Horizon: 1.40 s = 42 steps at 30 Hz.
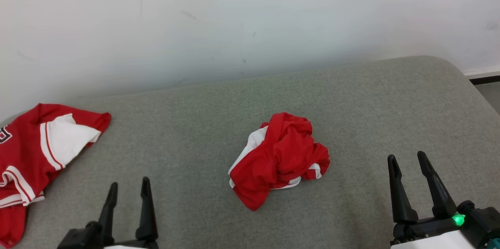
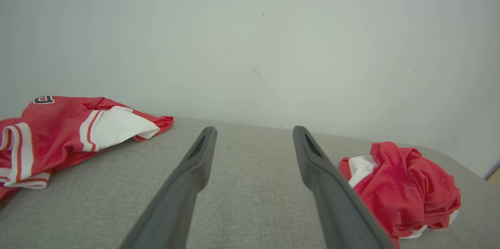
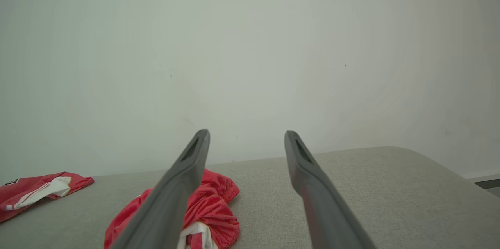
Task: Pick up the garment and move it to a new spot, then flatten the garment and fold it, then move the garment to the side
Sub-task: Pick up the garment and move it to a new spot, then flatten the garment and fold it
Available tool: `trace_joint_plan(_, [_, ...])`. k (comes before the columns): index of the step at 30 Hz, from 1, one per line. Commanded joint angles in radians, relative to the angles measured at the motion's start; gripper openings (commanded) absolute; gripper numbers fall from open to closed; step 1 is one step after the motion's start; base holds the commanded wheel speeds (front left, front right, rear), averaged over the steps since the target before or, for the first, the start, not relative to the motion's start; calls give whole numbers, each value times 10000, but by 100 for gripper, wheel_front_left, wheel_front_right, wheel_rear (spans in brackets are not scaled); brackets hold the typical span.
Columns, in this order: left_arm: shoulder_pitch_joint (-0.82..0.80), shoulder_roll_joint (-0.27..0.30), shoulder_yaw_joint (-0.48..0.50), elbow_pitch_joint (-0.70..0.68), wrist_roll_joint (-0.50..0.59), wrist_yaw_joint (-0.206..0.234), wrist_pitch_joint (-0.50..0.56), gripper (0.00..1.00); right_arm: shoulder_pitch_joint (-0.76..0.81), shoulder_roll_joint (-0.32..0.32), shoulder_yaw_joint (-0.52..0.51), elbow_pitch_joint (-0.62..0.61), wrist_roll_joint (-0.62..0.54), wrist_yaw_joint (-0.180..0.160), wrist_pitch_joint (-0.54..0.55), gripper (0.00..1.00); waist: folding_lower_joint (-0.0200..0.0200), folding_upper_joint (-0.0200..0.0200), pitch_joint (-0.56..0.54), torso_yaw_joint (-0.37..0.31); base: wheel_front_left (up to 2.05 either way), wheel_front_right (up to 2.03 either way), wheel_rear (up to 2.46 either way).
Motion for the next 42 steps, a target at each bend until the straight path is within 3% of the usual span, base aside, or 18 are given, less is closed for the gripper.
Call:
trace_joint_plan(1, [154, -63, 113, -35, 175, -50, -16, 100, 82, 0, -14, 20, -43, -18, 7, 100, 1, -1, 24, -3, 0, 0, 0])
trace_joint_plan(13, [13, -502, 512, -18, 714, -616, -18, 100, -123, 3, 28, 110, -144, -18, 7, 100, 1, -1, -16, 10, 0, 0, 0])
trace_joint_plan(29, [-43, -551, 499, 171, 633, -694, -14, 100, -217, 26, 51, 175, -138, -18, 7, 100, 1, -1, -50, -102, 0, 0, 0])
trace_joint_plan(35, [-187, -548, 20, 677, 492, -993, -13, 100, -294, 6, 87, 157, -122, -18, 7, 100, 1, -1, 32, -226, 0, 0, 0])
trace_joint_plan(42, [-902, -547, -1211, 2003, 370, -1515, 72, 100, -516, 23, 93, 119, -120, -18, 7, 100, 1, -1, 412, -598, 0, 0, 0])
